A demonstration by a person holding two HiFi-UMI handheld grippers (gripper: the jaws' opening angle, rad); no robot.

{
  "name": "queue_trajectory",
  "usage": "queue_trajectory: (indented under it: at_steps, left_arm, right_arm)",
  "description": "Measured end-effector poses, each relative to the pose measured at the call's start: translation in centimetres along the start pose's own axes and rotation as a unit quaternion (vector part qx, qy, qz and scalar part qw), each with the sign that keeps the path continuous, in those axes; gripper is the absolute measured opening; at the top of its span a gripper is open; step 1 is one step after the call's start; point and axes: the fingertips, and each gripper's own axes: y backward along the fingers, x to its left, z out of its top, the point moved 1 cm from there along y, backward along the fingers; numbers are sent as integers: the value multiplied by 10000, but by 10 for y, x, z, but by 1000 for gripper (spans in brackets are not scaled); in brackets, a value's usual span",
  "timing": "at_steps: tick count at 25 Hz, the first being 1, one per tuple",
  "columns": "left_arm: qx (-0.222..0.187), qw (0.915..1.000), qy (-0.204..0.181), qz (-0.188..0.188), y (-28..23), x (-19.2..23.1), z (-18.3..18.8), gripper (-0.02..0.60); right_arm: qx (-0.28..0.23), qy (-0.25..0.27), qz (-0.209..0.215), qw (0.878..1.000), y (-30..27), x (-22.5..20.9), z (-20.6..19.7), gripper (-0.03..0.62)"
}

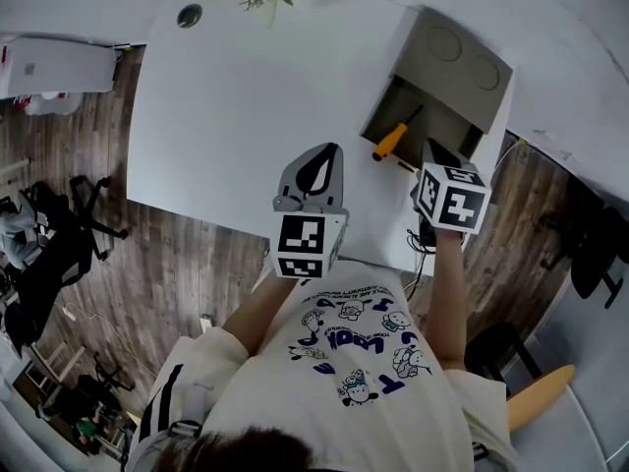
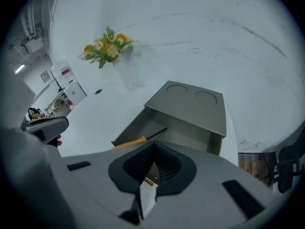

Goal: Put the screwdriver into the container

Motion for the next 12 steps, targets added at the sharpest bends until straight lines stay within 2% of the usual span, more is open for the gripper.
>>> queue_trajectory:
  at_steps: [8, 12]
  left_arm:
    - [130, 9998, -4, 138, -2, -1, -14, 21]
    - [370, 9991, -143, 177, -18, 1, -25, 21]
  right_arm:
    - [159, 221, 327, 9991, -16, 12, -1, 26]
    - [157, 269, 415, 9987, -19, 19, 0, 26]
